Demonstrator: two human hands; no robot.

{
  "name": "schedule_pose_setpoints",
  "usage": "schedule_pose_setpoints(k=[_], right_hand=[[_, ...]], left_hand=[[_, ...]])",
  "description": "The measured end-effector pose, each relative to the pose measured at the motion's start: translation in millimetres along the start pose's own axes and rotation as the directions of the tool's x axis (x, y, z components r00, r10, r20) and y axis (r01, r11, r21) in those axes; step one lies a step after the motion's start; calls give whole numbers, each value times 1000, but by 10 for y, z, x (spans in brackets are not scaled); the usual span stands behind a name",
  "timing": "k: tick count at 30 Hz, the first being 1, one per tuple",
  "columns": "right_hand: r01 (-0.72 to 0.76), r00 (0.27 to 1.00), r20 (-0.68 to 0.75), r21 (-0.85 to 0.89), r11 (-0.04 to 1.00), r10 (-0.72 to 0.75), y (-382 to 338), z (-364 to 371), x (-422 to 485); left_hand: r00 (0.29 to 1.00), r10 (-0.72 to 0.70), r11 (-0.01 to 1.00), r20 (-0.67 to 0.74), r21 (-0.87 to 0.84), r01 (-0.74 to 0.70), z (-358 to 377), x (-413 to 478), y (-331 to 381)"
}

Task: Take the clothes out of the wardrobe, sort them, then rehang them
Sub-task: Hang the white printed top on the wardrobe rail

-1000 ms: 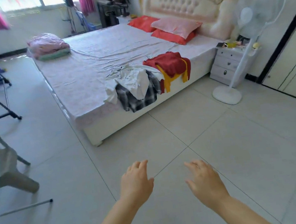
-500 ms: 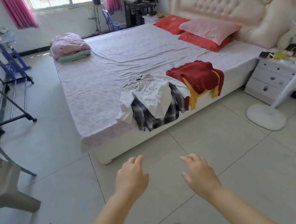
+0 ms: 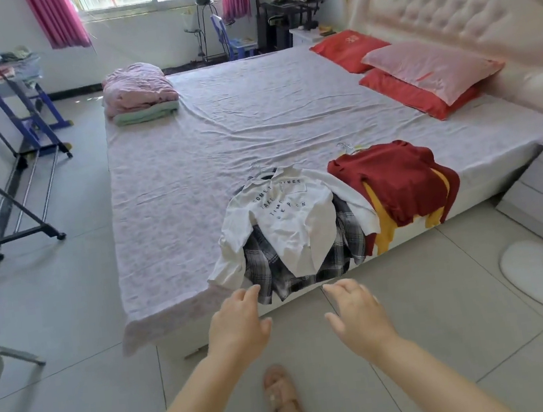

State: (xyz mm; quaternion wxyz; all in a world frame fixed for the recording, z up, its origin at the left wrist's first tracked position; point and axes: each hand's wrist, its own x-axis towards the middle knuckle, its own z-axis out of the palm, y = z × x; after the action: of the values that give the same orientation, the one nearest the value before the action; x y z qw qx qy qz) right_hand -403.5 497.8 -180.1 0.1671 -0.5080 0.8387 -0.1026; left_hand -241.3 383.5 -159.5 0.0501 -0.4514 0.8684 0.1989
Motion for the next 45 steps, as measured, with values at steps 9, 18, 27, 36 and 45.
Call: schedule_pose_setpoints(k=[9,18,27,36,45], right_hand=[[-32,999,25,-16,999,32,255,-437,2068],[24,997,79,1,1000,-24,459,-725,3740],[155,957,250,1,988,-150,740,-701,5725],[204,902,399,-59,977,-164,906,178,7368],[226,932,332,-212,951,-147,1102,1390,8590]], left_hand=[[1000,5,997,25,-74,-3,-472,2049,133],[998,-44,996,46,-80,48,-839,3525,193],[965,-255,958,64,-118,261,-959,5000,167],[924,-367,906,104,-185,381,-362,6142,-205],[920,-377,890,108,-232,392,596,6947,-772]])
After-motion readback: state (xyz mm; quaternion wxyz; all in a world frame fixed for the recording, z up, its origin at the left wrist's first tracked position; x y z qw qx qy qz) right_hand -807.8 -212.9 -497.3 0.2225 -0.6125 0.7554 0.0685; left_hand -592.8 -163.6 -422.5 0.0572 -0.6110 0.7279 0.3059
